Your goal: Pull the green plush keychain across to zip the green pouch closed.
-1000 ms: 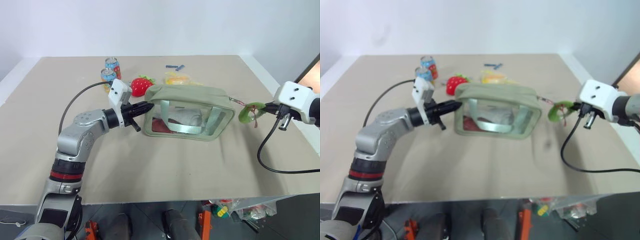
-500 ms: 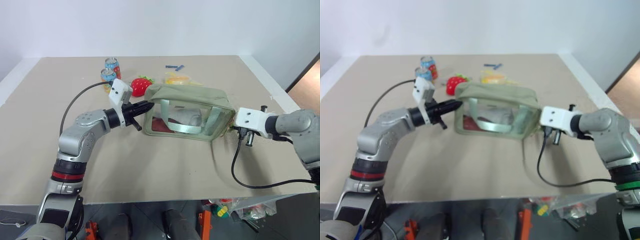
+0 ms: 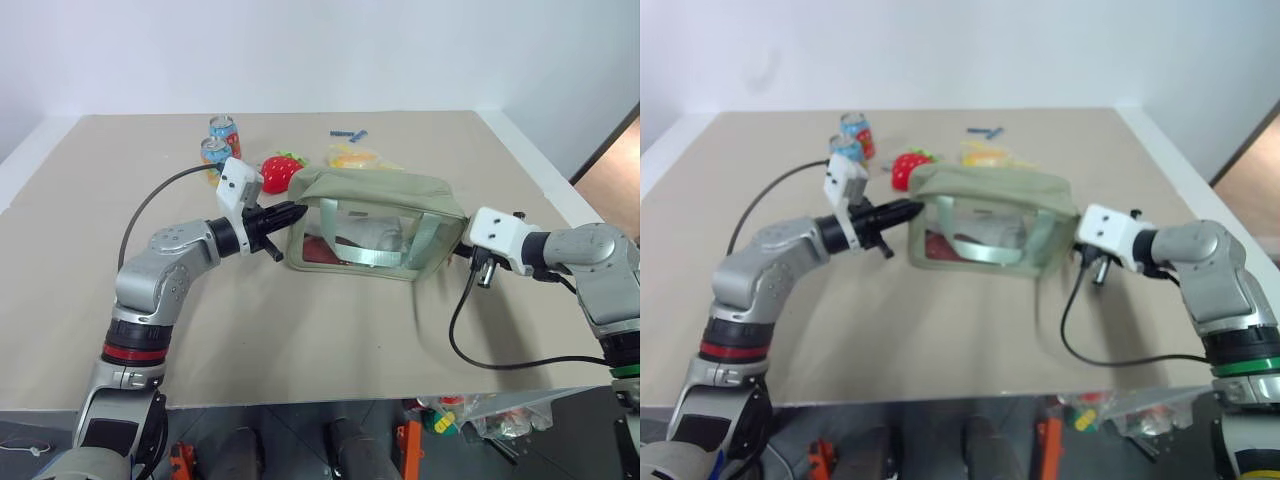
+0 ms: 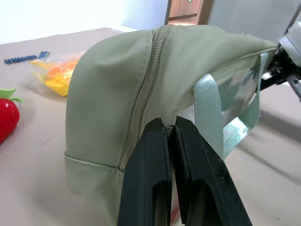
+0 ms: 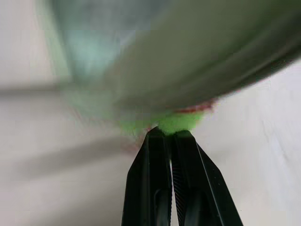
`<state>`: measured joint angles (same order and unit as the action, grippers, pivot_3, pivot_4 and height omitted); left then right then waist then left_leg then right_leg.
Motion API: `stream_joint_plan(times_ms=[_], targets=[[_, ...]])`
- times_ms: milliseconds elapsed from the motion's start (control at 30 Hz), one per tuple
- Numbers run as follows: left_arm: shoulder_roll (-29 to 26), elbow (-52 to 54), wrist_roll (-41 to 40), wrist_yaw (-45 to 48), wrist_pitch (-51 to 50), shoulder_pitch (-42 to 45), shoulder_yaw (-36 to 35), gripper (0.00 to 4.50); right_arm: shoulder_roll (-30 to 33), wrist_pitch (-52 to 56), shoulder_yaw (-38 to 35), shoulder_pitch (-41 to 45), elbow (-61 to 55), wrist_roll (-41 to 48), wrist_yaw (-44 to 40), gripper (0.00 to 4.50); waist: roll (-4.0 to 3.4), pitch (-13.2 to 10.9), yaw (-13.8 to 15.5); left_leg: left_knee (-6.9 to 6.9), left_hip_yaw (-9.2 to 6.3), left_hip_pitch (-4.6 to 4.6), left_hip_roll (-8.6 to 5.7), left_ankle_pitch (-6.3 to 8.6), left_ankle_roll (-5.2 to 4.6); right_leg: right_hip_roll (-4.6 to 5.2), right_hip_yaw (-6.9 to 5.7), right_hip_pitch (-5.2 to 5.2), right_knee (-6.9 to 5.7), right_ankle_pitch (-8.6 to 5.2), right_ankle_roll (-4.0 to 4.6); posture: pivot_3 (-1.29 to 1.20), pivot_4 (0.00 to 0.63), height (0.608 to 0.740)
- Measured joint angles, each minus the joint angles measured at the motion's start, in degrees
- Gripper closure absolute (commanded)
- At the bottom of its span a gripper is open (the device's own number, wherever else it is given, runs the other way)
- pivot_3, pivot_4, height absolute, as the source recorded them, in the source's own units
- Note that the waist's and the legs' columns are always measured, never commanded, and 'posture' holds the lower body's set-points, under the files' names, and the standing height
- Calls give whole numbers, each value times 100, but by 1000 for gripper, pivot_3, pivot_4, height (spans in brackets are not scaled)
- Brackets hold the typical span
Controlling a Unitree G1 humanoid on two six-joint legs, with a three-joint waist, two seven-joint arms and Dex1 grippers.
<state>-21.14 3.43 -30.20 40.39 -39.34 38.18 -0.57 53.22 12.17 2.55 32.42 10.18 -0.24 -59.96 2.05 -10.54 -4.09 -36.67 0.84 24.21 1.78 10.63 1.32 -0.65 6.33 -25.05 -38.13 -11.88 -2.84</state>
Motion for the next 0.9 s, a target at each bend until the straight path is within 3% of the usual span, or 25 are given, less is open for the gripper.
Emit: stream_joint_plan(times_ms=[333, 400, 700, 900], targets=[[-36, 177, -253, 125, -361, 27, -6, 734, -31, 854, -900, -28, -632, 1144, -117, 221, 0, 0, -2, 1, -2, 0, -1, -1, -1, 0, -3, 0, 0, 0, 0, 0, 150, 740], [-38, 177, -252, 138, -362, 51, 19, 46, -6, 901, -987, -28, -642, 1246, -115, 0, 0, 0, -3, 1, -2, 0, -1, -1, -2, 0, -2, 0, 1, 1, -1, 0, 150, 740], [-49, 176, -245, 147, -360, 125, 61, 46, 302, 513, -939, 28, -428, 844, 172, 0, 0, 0, -5, 1, 1, 0, -2, -2, -3, 1, -1, -1, 1, 0, -1, 0, 150, 740], [-69, 182, -245, 143, -361, 124, 62, 46, 456, 813, -1059, 10, -504, 858, 339, 0, 0, 0, -6, 2, 0, 0, -2, -2, -3, 1, -1, -2, 0, 0, -1, 0, 150, 740]])
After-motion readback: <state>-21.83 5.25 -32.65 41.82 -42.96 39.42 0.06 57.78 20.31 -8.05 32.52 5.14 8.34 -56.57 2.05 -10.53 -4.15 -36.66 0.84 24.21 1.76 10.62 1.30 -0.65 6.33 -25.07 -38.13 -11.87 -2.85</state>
